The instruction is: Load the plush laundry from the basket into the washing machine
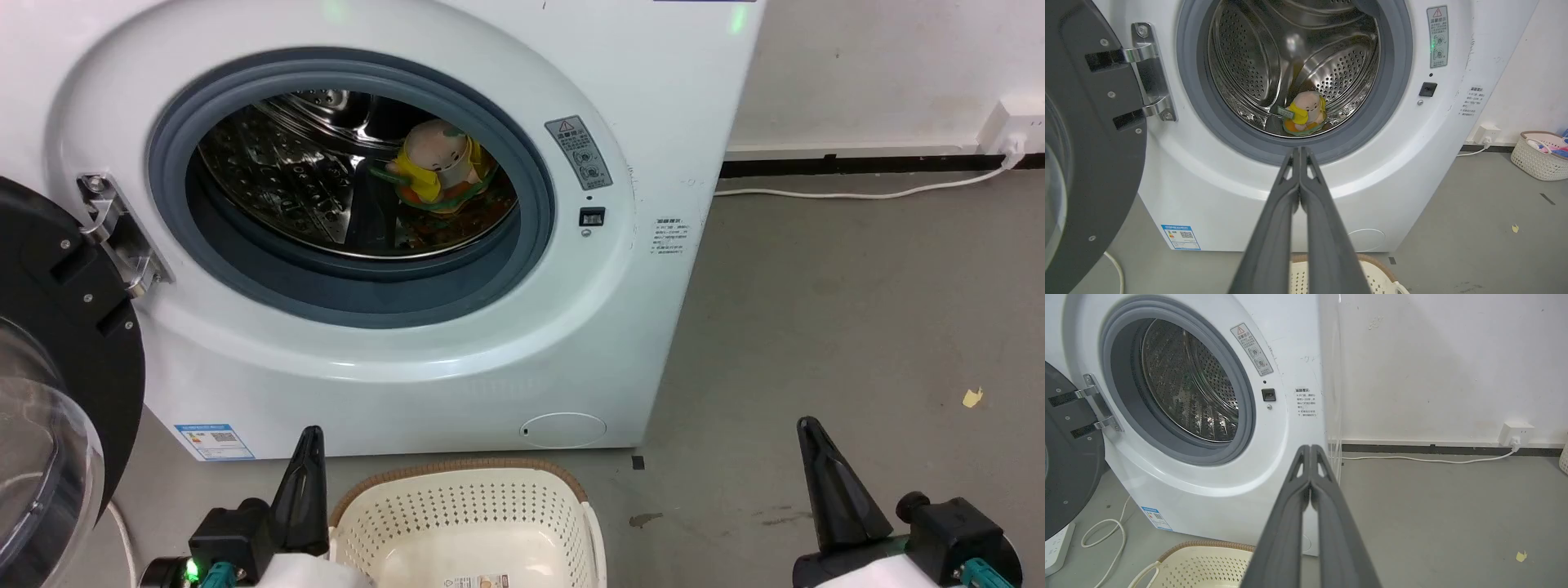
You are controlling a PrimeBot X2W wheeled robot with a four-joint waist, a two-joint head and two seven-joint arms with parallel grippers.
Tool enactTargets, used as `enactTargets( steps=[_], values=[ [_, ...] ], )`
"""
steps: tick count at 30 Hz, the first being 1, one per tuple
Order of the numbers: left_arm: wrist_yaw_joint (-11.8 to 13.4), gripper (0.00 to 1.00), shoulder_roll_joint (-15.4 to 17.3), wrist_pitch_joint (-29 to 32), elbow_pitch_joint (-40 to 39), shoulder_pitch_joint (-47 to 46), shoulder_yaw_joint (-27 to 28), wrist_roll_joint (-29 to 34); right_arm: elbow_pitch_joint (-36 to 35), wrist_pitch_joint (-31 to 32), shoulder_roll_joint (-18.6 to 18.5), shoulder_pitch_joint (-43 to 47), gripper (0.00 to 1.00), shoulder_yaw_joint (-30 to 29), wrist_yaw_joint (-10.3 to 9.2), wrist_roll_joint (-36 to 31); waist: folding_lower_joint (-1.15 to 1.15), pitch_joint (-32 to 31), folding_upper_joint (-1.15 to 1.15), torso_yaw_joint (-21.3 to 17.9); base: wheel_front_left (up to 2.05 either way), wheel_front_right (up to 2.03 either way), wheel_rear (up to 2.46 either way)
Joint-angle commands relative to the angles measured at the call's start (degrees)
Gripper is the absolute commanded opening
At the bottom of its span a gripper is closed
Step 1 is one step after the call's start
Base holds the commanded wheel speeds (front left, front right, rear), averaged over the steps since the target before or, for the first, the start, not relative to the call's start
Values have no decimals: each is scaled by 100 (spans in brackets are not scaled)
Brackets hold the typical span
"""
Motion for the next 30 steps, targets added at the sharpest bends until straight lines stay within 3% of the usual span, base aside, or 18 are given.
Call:
enactTargets(
  steps=[1,30],
  values=[
    [-5,0,-19,32,-35,-32,32,71,-3,29,1,-57,0,-19,-1,-37,0,-3,0,1,0,0,0],
    [-12,0,-51,360,-136,-86,92,289,-7,358,3,-152,0,-98,-2,-242,0,-60,0,2,0,0,0]
  ],
)
